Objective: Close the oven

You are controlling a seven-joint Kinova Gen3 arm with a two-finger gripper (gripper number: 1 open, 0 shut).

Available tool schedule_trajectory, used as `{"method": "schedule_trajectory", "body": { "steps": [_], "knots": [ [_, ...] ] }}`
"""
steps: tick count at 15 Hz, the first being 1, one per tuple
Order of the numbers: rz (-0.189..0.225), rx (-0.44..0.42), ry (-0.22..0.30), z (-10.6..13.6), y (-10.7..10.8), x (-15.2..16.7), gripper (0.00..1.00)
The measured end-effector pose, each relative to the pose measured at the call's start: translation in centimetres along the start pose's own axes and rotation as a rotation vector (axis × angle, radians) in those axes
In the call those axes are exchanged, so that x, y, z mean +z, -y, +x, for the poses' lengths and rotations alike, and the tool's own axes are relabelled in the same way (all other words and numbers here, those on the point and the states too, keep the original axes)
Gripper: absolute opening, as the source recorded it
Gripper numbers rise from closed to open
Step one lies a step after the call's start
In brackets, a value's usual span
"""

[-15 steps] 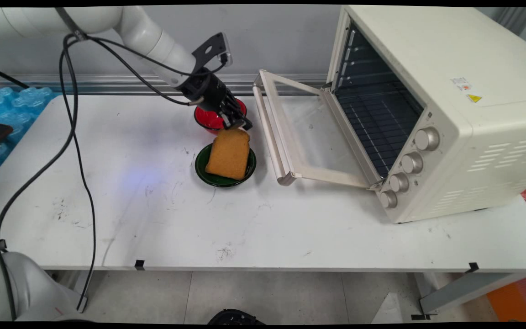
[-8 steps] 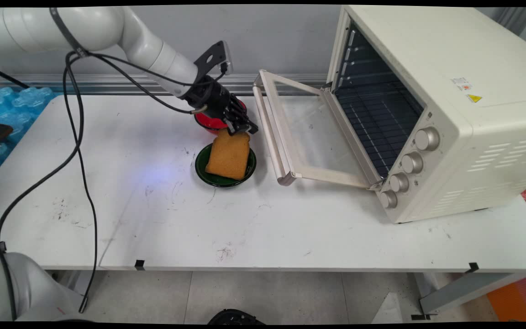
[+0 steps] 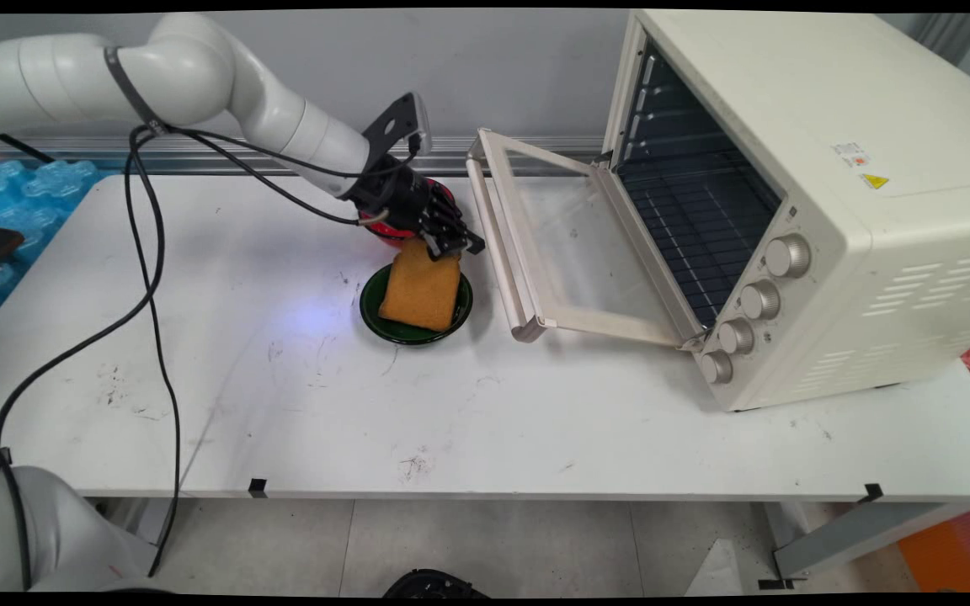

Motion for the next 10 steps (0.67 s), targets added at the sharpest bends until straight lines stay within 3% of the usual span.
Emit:
{"method": "schedule_trajectory", "body": {
  "steps": [10],
  "knots": [
    [0.002, -0.001, -0.038, -0.7, -0.2, 1.7, 0.00]
  ]
}}
